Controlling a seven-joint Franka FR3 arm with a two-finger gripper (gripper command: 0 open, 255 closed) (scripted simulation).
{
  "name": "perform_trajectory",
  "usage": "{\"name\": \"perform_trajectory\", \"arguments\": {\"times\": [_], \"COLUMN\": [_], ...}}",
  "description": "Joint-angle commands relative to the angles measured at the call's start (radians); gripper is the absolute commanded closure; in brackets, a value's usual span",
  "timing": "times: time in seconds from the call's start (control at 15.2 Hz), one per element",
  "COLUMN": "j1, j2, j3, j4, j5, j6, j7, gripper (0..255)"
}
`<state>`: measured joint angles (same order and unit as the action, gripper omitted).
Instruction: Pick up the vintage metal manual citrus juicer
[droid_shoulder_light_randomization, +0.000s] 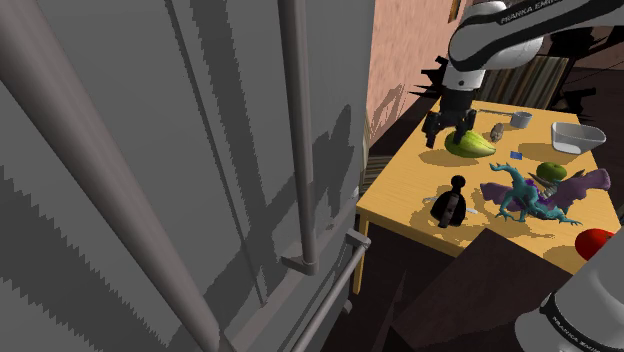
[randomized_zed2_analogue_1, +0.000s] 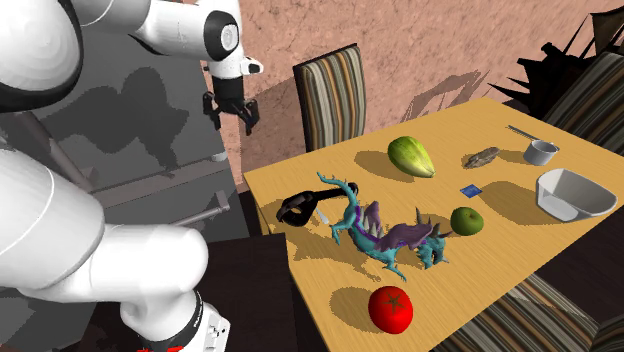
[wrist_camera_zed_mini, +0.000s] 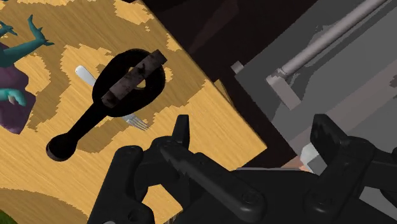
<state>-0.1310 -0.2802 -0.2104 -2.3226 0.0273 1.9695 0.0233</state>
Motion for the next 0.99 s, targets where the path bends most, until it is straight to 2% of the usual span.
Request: {"name": "perform_trajectory", "arguments": {"times": [0.0,0.4,0.92], "j1": [-0.016,-0.06,-0.143], "j2": [0.069,0.279,0.552], "j3": [-0.023,-0.082,-0.134], "j4": [0.013,0.103,0.243], "j5": [0.016,0.09,0.227], "j6": [0.042,0.116,0.173], "j7": [0.012,0.037,0.054], "gripper": [0,0,0]}}
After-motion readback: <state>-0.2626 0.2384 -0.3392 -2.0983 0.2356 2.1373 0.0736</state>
